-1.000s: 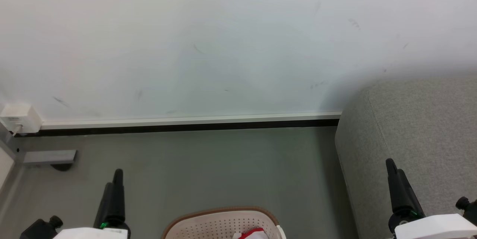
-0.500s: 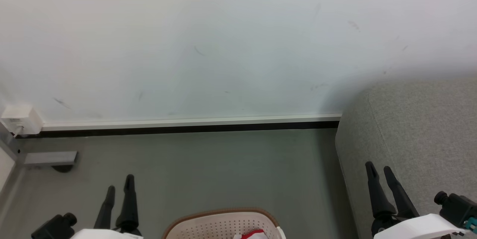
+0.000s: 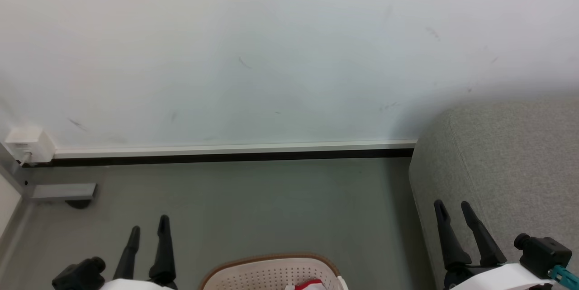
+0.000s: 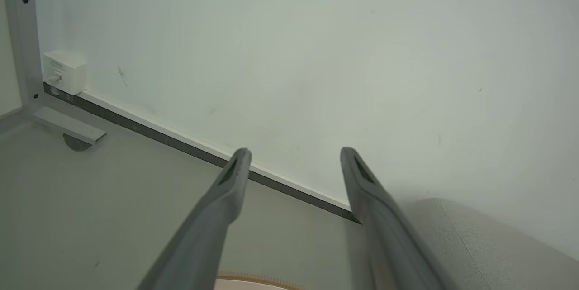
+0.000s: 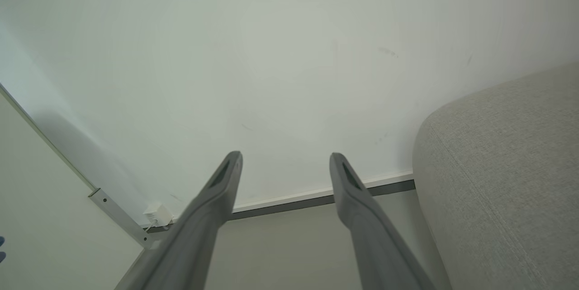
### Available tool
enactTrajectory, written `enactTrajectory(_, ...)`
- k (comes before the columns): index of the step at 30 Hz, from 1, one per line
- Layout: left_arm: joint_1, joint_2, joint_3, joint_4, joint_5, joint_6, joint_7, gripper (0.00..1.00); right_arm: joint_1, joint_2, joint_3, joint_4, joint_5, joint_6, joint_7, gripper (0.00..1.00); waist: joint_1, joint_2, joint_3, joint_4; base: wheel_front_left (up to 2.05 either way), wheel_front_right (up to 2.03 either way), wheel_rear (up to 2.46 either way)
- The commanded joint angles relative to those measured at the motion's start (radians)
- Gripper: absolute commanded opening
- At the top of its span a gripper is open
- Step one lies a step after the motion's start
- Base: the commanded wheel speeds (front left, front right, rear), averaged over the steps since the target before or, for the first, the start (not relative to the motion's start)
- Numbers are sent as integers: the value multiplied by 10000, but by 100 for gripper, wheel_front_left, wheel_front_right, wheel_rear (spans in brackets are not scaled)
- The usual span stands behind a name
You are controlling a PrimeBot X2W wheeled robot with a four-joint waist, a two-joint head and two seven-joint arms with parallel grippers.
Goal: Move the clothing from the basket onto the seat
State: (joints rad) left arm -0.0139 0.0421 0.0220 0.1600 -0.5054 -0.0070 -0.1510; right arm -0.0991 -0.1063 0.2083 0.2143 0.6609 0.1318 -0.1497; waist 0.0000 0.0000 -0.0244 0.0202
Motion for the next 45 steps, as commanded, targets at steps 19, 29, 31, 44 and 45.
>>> enactTrajectory(19,156,95,-101,-89,1941,173,-509,100,-252,-22,250,137,-1802,-15,-522,100,0,0,-93,36,0,0,0)
enactTrajectory(29,174,103,-158,17,2755,198,-731,100,-260,-52,391,205,-2503,-17,-738,100,0,0,-149,42,0,0,0)
enactTrajectory(31,184,103,-176,24,2927,206,-766,100,-266,-65,422,211,-2651,-17,-772,100,0,0,-157,45,0,0,0)
enactTrajectory(44,282,110,-247,-33,3759,267,-1006,100,-257,-99,607,266,-3426,-19,-1018,100,0,0,-241,51,0,0,0)
enactTrajectory(45,287,111,-256,-49,3833,276,-1002,100,-254,-99,611,265,-3475,-19,-1009,100,0,0,-247,54,0,0,0)
